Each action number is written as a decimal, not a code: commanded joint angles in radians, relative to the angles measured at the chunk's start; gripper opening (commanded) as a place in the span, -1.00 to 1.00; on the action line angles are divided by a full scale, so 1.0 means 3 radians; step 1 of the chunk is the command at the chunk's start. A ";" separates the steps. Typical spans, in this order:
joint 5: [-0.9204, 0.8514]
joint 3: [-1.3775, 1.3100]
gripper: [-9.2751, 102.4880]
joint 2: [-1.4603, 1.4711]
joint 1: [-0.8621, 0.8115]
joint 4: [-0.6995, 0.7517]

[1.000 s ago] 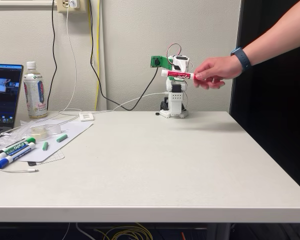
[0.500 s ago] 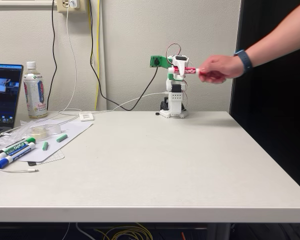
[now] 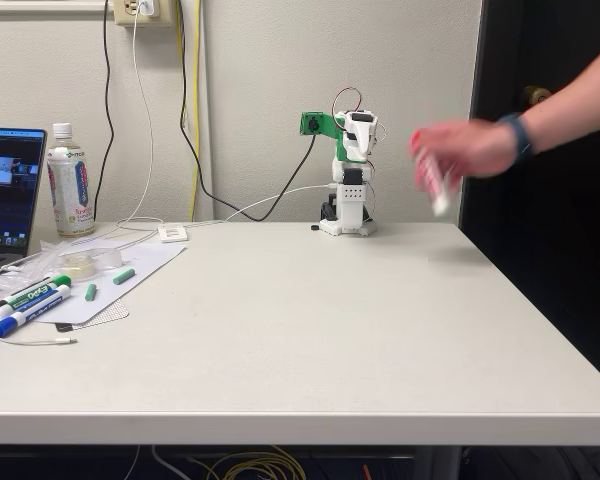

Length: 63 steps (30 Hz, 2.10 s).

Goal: Pick up the red marker.

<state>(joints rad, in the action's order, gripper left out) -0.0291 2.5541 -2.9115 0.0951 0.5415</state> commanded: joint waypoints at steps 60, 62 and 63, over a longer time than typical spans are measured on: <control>0.0706 -0.1539 -0.79 0.0895 -0.0905 0.0501; 0.0675 -0.1539 -0.79 0.0905 -0.0905 0.0491; 0.0649 -0.1539 -0.79 0.0905 -0.0905 0.0486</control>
<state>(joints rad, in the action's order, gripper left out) 0.1810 2.1476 -2.6415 -0.1733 0.6903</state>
